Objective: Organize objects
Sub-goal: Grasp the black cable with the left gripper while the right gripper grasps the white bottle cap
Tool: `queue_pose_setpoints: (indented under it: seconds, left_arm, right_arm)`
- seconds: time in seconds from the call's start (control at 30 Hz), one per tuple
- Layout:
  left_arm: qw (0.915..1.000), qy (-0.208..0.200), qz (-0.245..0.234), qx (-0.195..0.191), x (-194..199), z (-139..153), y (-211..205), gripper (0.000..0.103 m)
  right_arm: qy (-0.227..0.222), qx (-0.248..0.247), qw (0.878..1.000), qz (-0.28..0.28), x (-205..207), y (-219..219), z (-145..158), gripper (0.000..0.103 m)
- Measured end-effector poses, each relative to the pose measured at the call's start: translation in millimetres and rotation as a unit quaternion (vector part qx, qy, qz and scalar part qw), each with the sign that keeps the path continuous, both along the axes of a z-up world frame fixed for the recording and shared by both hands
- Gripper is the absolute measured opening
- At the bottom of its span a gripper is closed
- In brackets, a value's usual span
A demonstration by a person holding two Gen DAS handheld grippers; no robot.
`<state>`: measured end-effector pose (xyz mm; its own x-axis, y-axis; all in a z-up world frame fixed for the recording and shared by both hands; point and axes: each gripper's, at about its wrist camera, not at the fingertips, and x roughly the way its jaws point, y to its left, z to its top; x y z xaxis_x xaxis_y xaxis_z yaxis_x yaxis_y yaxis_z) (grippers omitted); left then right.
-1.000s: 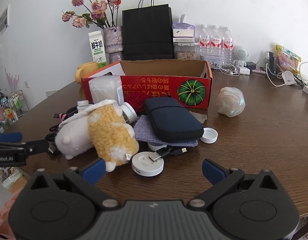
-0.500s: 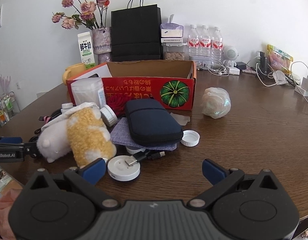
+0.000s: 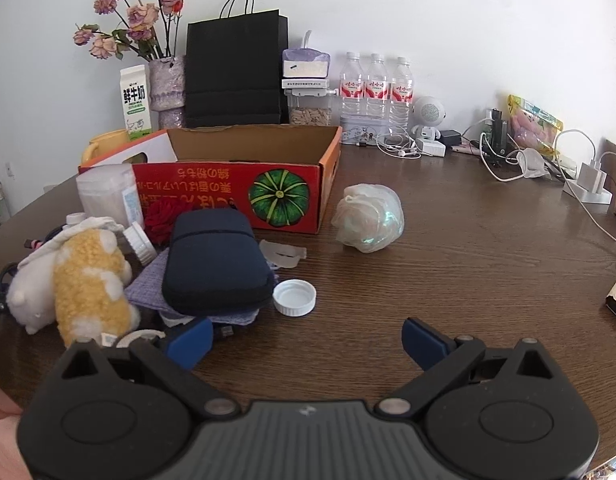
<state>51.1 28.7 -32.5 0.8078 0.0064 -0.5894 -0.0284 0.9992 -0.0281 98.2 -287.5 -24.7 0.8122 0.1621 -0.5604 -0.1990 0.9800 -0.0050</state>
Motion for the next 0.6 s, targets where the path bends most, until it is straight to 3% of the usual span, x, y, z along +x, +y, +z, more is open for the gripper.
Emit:
queue_pose_setpoints:
  seconds: [0.1,0.37,0.6]
  left_arm:
    - [1.0000,0.001,0.002,0.000,1,0,2,0.023]
    - [0.9999,0.002,0.013,0.004,2,1,2,0.023]
    - [0.9999,0.001,0.014,0.003,1,1,2,0.023]
  right_arm:
    - [0.000,-0.001,1.000,0.009,6,-8,-3,0.094]
    - [0.005,-0.016,0.998,0.062,32,-16,-10,0.059]
    - [0.011,-0.017,0.994,0.110,48,-14,-12,0.046]
